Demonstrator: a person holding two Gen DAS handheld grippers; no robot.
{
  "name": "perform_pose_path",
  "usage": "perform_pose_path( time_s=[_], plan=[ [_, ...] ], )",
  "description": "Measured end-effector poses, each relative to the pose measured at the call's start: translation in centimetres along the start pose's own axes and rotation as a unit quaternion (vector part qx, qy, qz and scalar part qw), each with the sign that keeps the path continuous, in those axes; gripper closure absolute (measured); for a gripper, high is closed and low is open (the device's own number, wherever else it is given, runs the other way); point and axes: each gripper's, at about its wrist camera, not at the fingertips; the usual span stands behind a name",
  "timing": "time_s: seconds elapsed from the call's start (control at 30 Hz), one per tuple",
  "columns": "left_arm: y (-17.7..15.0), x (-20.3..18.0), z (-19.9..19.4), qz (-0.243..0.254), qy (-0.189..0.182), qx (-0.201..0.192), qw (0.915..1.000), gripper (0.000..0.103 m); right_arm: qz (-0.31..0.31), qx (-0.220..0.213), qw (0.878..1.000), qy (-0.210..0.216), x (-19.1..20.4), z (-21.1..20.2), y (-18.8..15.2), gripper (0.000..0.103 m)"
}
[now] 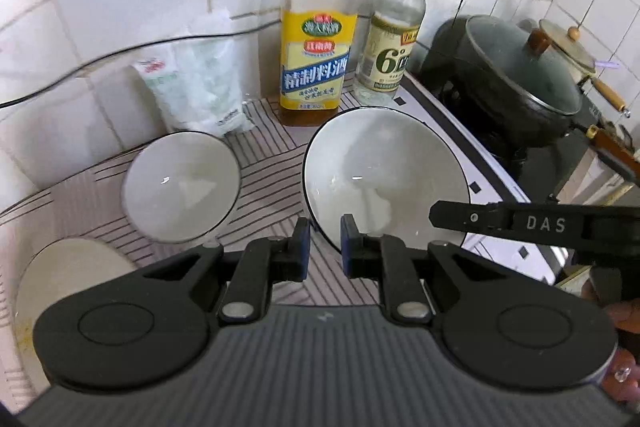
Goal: Organize plates and bowls
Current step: 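Carry the second bowl with the left gripper over the first bowl, then lower the bowl into the first bowl and open the left gripper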
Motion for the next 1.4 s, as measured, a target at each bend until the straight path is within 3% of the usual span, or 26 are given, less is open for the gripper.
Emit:
perform_pose_path(
  time_s=[0.13, 0.5, 0.9, 1.07, 1.4],
  plan=[
    [-1.3, 0.3, -4.0, 0.013, 0.001, -0.024, 0.9996, 0.09, -0.003, -0.01, 0.999, 0.036, 1.2, -2.3, -1.2, 0.085],
    [-4.7, 1.4, -8.3, 0.009, 0.014, -0.007, 0.9998, 0.09, -0.031, -0.003, 0.998, 0.056, 3.8, -5.9, -4.5, 0.084],
    [-9.1, 3.2, -6.6, -0.023, 0.045, 0.044, 0.9977, 0.09, -0.048, 0.029, 0.998, 0.041, 4.9, -4.6, -8.2, 0.084],
    [-10.0, 4.4, -5.6, -0.035, 0.043, 0.054, 0.997, 0.09, -0.034, 0.047, 0.998, 0.039, 4.5, -3.2, -9.4, 0.084],
    [-11.1, 6.3, -3.5, -0.073, 0.022, 0.108, 0.9912, 0.089, -0.072, 0.056, 0.996, 0.012, 5.2, -1.6, -10.4, 0.084]
  ],
)
Point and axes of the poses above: each gripper's, at about its wrist camera, not at the fingertips, and z roughly the way its jaws point, x to its left, y to its top, and after that the axes turned 9 degrees about -z, right-handed
